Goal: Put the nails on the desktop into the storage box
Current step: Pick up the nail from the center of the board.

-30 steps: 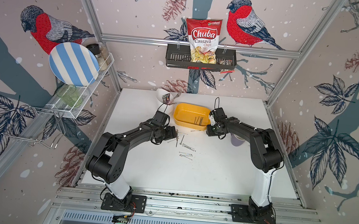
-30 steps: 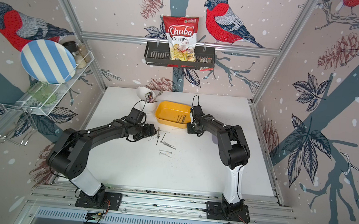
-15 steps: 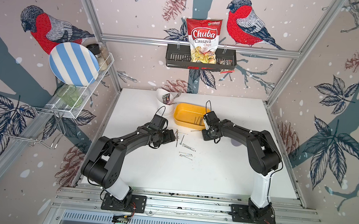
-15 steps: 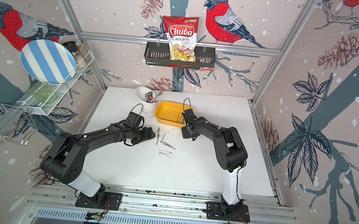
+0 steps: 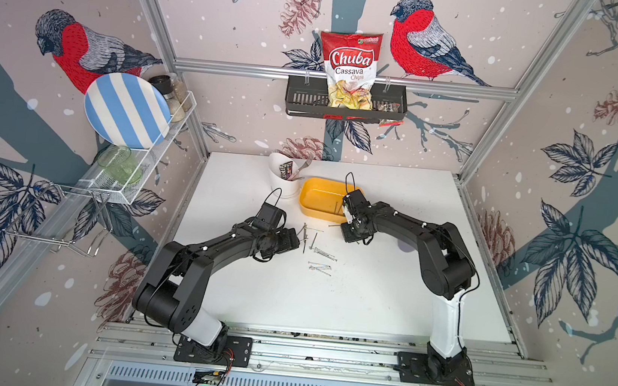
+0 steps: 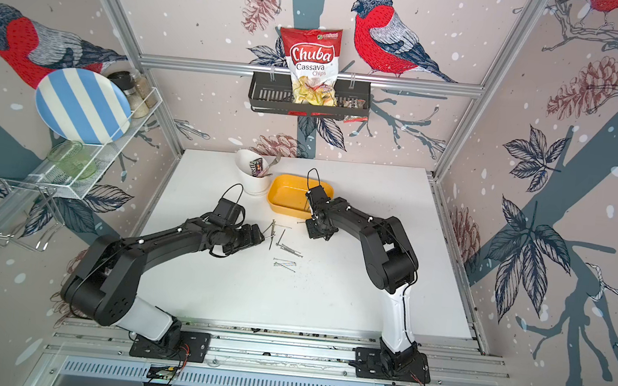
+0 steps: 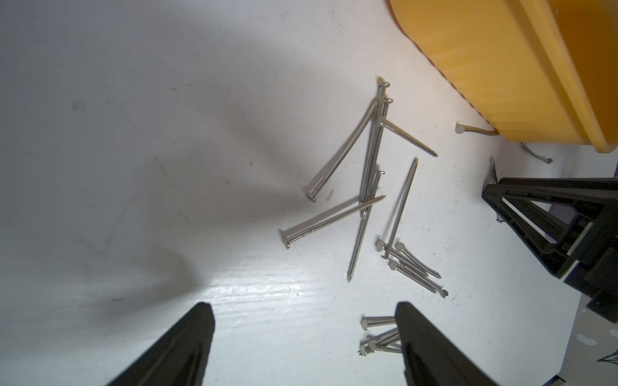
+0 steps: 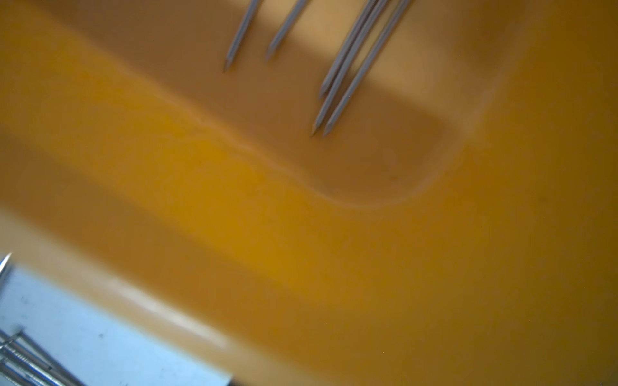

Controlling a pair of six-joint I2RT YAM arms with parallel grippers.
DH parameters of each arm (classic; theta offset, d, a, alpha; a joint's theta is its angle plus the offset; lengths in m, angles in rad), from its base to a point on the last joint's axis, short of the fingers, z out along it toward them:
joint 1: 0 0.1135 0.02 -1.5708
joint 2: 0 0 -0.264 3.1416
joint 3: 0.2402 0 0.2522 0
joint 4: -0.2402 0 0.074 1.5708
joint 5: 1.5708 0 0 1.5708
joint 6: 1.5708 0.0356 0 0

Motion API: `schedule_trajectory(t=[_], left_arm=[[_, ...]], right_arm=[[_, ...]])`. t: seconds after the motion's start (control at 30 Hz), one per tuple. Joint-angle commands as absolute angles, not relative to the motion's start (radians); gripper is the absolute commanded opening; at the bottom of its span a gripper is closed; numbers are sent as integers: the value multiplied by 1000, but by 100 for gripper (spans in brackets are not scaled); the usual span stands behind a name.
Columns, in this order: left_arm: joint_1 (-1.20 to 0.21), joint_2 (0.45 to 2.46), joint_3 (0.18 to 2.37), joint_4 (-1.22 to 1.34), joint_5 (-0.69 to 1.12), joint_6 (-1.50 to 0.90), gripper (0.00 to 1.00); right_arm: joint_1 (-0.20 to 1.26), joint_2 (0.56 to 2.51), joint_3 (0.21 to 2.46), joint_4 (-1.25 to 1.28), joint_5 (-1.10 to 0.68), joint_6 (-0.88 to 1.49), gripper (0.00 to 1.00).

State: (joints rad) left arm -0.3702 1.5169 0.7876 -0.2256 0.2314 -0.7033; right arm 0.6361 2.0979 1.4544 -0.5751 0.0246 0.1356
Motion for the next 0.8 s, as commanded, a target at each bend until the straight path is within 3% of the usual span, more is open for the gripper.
schedule_trajectory(t=[0.0,0.77], left_arm=[[-367,1511,778,-206,224,-713,88],[-368,1504,773,-217,228,-692,88]], right_arm=[[659,2135,1421,-838,-94,125,31],[756,2198,1446,-974,-55,143,23]])
